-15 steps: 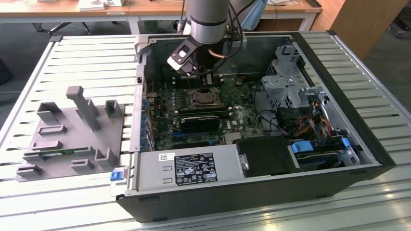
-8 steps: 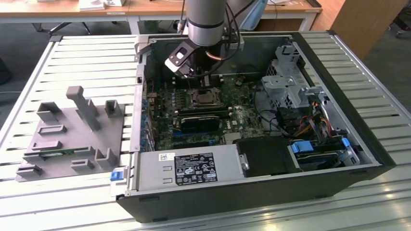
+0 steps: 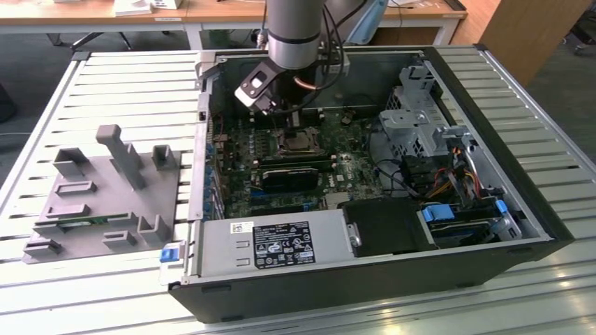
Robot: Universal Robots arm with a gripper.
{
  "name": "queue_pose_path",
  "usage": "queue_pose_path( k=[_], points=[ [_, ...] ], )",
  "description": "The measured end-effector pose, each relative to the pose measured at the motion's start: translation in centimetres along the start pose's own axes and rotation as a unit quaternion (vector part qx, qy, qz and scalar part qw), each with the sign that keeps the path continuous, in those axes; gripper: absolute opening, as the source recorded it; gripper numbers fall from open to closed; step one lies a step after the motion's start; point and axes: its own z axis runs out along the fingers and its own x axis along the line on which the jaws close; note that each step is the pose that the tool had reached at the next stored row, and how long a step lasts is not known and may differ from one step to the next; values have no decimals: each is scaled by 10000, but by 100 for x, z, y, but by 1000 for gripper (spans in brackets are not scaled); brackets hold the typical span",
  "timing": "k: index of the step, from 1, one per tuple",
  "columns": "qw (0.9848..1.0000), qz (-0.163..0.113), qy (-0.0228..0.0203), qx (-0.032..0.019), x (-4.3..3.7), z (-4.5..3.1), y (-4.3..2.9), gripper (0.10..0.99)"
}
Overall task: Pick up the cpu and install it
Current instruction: 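Close the cpu cover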
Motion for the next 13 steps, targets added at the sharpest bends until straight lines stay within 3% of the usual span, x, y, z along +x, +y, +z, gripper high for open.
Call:
queue_pose_path(
  k=[13],
  points=[
    [10000, 0, -2, 2, -2, 86, -27, 106]
  ],
)
